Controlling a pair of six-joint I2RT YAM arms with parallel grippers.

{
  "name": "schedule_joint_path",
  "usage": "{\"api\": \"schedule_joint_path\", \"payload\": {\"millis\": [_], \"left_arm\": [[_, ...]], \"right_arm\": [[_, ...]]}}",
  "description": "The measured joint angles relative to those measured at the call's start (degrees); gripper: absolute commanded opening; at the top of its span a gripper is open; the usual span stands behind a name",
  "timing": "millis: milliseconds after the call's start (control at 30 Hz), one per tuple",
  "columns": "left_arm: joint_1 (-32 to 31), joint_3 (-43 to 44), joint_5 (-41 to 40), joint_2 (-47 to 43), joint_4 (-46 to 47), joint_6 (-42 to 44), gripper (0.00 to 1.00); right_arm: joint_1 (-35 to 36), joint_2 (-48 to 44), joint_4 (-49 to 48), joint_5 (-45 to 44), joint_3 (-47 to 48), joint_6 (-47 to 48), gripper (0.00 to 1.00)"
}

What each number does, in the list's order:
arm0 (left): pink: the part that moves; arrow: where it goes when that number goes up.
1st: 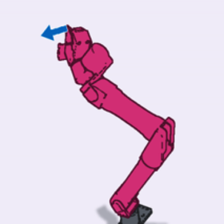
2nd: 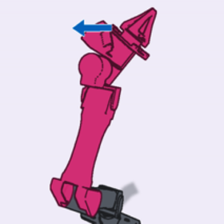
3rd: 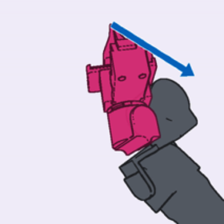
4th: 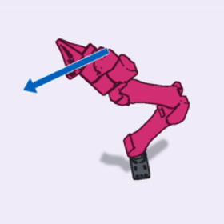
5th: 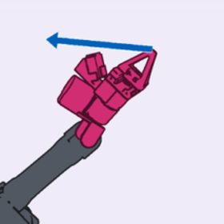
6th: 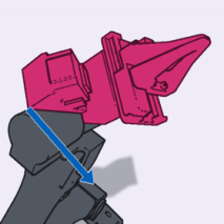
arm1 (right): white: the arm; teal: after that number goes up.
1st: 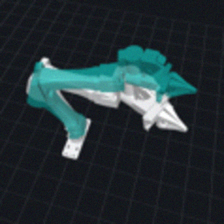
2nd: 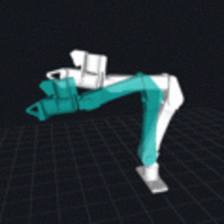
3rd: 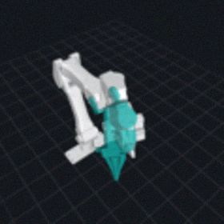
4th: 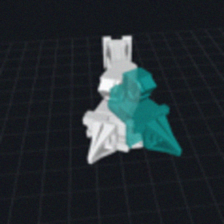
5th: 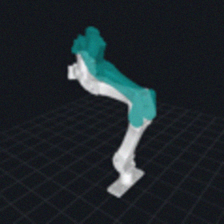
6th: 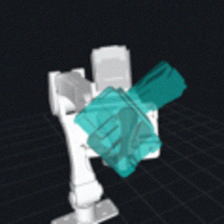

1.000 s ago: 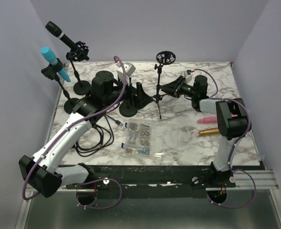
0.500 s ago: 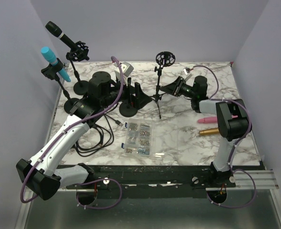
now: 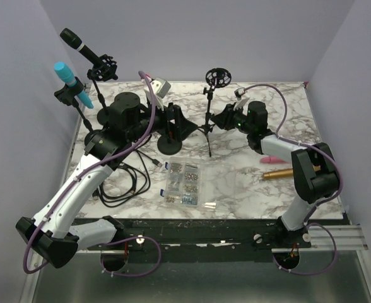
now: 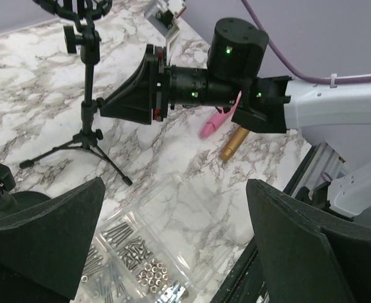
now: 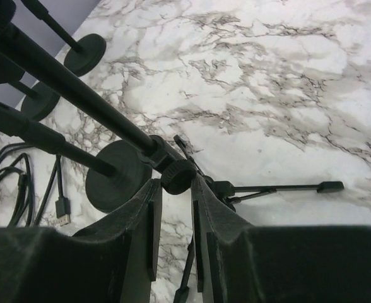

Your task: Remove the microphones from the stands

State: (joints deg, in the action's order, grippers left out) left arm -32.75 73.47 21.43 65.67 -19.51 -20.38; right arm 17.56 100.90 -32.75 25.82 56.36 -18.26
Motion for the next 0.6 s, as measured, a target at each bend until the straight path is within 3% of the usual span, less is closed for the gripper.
{"api": "schedule_joint_path", "payload": {"millis": [100, 233, 433, 600], "left_arm": [[0.0, 2.71, -0.04, -0.74, -1.27, -0.35, 0.98], [0.0, 3.45, -2.38, -2.91, -2.49, 1.16, 0.99], [0.0, 2.05, -6.91, -4.2, -3.28, 5.09, 0.98], [0.0, -4.28, -9.16, -7.1, -2.47, 7.21, 0.98]], "right_arm": [[0.26, -3.02, 3.21, -2.67, -1.57, 0.85, 0.69], [0.15, -5.11, 8.96, -5.11, -2.38, -4.55, 0.84], [-1.42, -5.66, 16.0, -0.15, -1.84, -18.18, 0.87], [-4.35, 0.15, 11.69, 13.16, 2.05, -29.49, 0.77]]}}
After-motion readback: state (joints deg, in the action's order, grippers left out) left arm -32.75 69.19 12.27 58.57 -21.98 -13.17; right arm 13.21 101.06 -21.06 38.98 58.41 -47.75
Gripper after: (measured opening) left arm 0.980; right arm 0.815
